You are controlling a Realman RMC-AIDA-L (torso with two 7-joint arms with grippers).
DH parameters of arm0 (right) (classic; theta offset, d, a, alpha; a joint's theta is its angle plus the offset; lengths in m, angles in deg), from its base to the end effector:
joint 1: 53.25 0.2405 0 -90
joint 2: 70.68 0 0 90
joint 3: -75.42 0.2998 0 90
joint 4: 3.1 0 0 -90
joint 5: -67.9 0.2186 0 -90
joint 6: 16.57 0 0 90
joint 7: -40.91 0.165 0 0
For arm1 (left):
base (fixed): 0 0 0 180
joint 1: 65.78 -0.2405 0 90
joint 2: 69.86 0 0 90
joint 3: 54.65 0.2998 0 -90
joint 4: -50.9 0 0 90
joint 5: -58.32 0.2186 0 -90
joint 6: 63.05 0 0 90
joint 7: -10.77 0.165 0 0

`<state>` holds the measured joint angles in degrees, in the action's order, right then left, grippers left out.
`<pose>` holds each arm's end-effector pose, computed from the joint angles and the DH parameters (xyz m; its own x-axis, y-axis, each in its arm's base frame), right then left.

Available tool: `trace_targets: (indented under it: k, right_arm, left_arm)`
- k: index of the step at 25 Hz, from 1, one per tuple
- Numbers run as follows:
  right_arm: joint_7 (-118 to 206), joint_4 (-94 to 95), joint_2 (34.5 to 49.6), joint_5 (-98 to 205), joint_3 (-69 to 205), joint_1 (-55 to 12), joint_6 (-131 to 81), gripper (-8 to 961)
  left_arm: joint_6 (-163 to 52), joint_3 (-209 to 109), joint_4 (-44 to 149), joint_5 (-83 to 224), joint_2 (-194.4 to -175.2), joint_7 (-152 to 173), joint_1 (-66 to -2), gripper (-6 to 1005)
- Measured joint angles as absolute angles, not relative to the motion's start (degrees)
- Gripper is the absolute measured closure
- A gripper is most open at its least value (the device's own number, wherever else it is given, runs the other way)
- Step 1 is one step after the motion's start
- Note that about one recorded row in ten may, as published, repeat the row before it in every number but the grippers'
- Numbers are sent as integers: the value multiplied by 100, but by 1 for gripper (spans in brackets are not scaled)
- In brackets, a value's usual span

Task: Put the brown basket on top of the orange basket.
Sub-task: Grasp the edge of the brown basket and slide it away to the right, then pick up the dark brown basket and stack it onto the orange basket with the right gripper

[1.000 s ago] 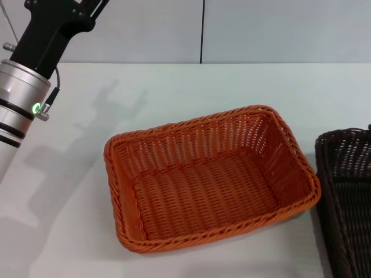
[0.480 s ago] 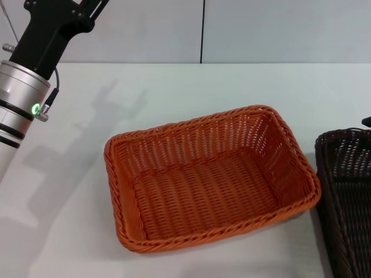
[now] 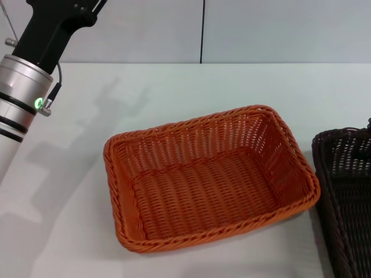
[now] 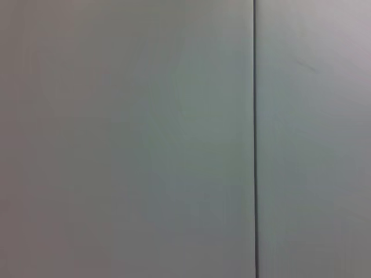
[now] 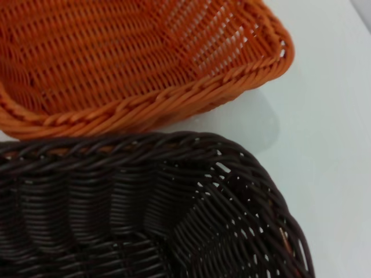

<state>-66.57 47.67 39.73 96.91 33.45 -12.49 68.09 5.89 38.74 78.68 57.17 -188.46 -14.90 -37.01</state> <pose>0.3224 0.4359 0.0586 0.9473 -0.0556 0.3153 0.0525 -0.9445 -0.3242 -0.2317 0.4300 0.0026 0.4569 -0.3502 0.8177 0.6706 -0.4683 -0.5753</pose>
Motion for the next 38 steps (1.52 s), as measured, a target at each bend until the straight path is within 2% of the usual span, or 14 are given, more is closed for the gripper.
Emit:
trace_targets:
  k: [10, 25, 35, 38]
  right_arm:
    - [-6786, 4745, 3978, 9691, 3189, -1302, 6751, 519]
    - [-6791, 5086, 3963, 9817, 3297, -1280, 7083, 582]
    - [-6743, 5853, 3899, 10049, 3993, -1394, 7927, 624]
    - [-6755, 6153, 3811, 10405, 4263, -1560, 8110, 643]
  left_arm:
    - [391, 3857, 7841, 5717, -18843, -1461, -3593, 156]
    - [401, 3784, 7762, 5717, -18841, -1404, -3628, 156]
    - [445, 3622, 7762, 5717, -18824, -1438, -3682, 156]
    - [482, 3563, 7782, 5717, -18823, -1454, -3711, 156]
